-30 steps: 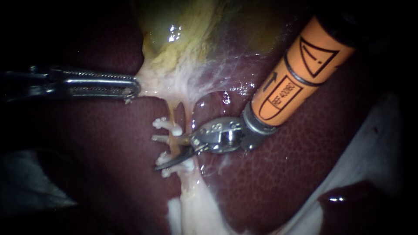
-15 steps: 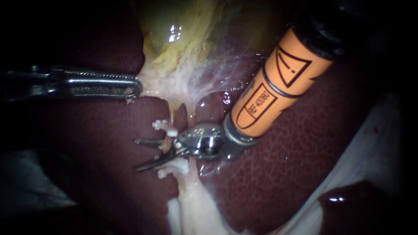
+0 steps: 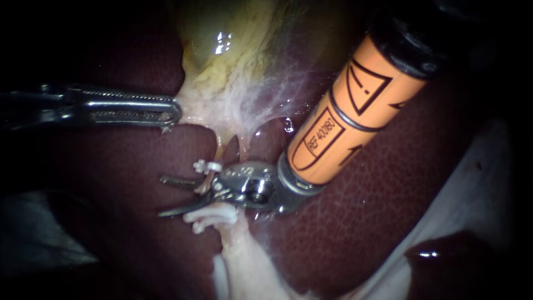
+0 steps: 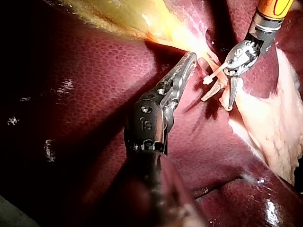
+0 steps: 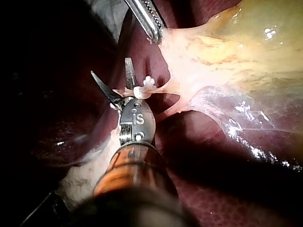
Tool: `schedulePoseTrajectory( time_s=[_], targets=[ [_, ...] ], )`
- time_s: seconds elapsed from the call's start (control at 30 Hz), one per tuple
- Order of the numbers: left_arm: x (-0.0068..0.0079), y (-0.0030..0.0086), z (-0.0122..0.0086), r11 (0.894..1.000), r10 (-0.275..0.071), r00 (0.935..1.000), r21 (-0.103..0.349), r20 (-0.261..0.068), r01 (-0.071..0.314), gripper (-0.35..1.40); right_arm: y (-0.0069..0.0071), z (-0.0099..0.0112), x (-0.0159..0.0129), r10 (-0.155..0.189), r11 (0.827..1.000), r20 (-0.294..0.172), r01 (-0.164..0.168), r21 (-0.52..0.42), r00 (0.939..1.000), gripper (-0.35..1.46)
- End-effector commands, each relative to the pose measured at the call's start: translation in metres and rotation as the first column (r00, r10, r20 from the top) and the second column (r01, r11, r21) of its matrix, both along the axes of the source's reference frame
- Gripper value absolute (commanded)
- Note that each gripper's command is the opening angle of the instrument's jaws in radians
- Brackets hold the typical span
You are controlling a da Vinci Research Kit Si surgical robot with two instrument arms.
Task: Go to the cutting position left tube
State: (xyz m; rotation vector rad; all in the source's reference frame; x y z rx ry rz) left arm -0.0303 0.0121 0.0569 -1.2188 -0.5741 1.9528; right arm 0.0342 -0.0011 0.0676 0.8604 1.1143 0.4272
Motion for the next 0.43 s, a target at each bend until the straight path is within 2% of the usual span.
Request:
schedulePoseTrajectory(
  time_s=[0.03,0.43],
  targets=[
    [0.0,0.0,0.0,1.0,0.0,1.0,0.0,0.001,0.0,-0.35,0.0,-0.0002,0.0,-0.003,1.0,0.0,0.003,0.0,1.0,1.44],
    [0.0,0.0001,-0.0001,1.0,0.0,1.0,0.0,0.001,0.0,-0.35,0.0001,-0.0001,-0.0003,0.002,0.999,0.009,-0.002,0.032,1.0,1.44]
  ],
)
